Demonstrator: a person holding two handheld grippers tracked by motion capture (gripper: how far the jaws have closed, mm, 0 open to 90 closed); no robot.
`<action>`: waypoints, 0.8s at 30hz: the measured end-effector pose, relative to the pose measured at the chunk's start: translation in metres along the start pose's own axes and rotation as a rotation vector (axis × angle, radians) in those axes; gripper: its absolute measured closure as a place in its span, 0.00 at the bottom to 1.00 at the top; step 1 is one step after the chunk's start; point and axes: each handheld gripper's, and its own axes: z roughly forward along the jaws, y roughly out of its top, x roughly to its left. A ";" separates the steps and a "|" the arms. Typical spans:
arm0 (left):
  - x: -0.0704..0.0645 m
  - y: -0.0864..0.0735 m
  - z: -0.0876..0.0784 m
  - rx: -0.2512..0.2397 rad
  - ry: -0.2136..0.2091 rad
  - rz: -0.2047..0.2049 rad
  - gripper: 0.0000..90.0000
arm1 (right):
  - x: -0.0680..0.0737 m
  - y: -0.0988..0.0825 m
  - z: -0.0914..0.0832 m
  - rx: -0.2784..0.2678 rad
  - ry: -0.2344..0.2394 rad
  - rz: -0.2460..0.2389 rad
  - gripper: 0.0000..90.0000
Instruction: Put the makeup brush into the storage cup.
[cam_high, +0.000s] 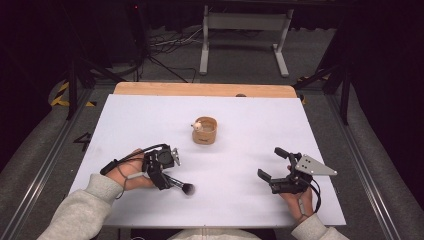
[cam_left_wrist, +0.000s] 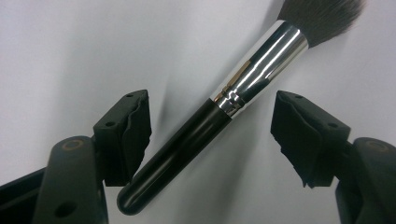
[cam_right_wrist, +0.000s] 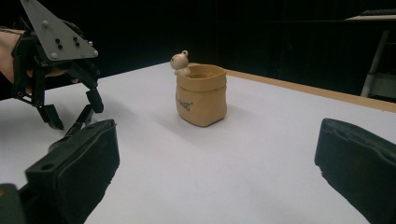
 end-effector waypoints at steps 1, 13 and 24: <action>0.000 0.000 0.000 0.000 0.000 0.000 0.34 | 0.000 0.000 0.000 0.001 0.001 -0.001 0.00; 0.001 0.000 0.006 0.039 -0.007 0.010 0.42 | 0.000 0.000 0.000 0.003 0.001 -0.002 0.00; 0.002 -0.001 0.007 0.067 -0.001 0.025 0.52 | 0.000 0.000 0.001 0.008 0.001 -0.002 0.01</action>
